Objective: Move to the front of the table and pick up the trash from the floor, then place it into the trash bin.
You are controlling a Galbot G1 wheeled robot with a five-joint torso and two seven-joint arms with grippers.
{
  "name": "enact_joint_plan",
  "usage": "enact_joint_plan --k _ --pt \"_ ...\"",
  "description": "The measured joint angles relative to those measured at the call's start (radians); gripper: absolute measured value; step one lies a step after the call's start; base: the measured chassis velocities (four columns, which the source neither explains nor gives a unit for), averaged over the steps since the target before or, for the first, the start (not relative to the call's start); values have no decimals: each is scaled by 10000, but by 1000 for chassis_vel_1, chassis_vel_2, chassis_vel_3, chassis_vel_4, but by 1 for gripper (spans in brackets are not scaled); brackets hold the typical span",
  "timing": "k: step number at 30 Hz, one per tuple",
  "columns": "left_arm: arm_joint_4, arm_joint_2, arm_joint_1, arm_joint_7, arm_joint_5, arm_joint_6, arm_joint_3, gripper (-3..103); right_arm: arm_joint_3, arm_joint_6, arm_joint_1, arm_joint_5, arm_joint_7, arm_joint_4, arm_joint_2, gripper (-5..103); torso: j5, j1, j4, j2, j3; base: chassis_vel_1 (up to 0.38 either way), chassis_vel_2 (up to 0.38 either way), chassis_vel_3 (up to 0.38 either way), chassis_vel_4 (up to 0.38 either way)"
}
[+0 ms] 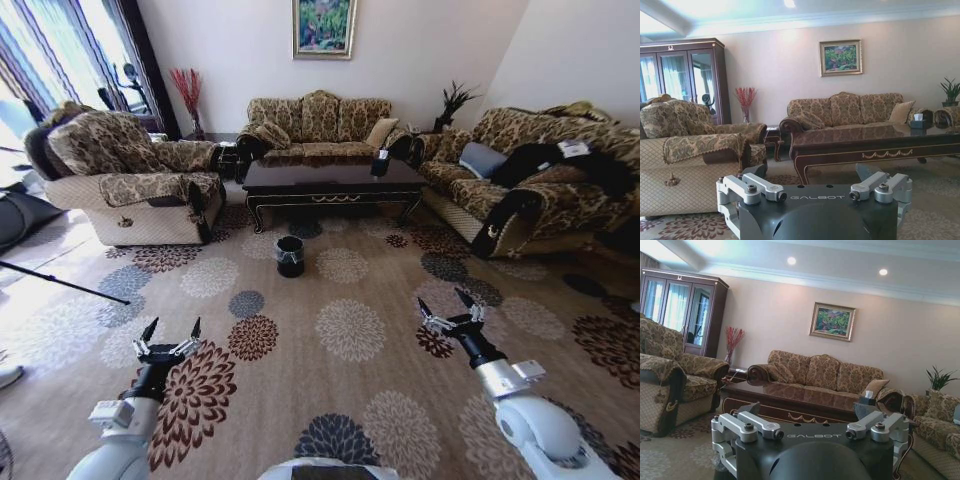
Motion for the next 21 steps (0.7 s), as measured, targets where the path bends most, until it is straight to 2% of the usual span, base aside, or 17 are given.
enact_joint_plan --k 21 --pt "0 0 0 0 0 0 0 100 0 0 0 0 0 0 0 100 0 441 0 1008 566 0 0 0 0"
